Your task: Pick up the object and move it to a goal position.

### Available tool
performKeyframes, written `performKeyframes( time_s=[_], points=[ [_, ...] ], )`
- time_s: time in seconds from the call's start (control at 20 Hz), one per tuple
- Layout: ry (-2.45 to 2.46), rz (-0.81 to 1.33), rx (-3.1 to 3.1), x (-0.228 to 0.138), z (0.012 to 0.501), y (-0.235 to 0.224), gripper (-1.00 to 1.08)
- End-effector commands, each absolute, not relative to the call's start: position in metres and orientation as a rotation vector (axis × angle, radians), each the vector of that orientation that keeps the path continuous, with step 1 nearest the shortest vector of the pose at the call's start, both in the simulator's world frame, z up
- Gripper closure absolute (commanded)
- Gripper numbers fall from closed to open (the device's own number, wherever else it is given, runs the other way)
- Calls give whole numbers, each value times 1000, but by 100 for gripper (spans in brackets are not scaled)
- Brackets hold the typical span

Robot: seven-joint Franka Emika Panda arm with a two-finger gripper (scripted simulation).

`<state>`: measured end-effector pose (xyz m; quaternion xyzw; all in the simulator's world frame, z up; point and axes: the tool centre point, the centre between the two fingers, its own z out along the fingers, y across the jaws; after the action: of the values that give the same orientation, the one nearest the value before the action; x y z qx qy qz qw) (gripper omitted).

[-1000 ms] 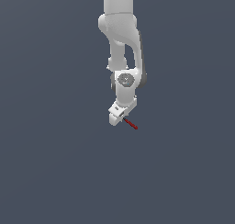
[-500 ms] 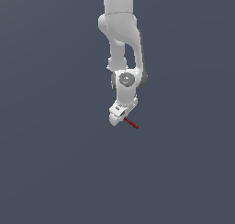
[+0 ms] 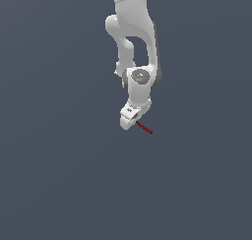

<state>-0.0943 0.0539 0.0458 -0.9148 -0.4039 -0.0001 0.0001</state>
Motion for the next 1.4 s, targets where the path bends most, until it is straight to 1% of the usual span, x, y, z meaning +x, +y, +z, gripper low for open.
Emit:
performKeyframes(
  time_s=[0.0, 0.3, 1.0, 1.35],
  points=[
    [-1270, -1, -2874, -97, 62, 61, 108],
    [-1269, -1, -2875, -106, 113, 84, 108],
    [-1266, 0, -2875, -127, 257, 148, 108],
    [-1264, 0, -2876, -133, 310, 171, 108]
  ],
)
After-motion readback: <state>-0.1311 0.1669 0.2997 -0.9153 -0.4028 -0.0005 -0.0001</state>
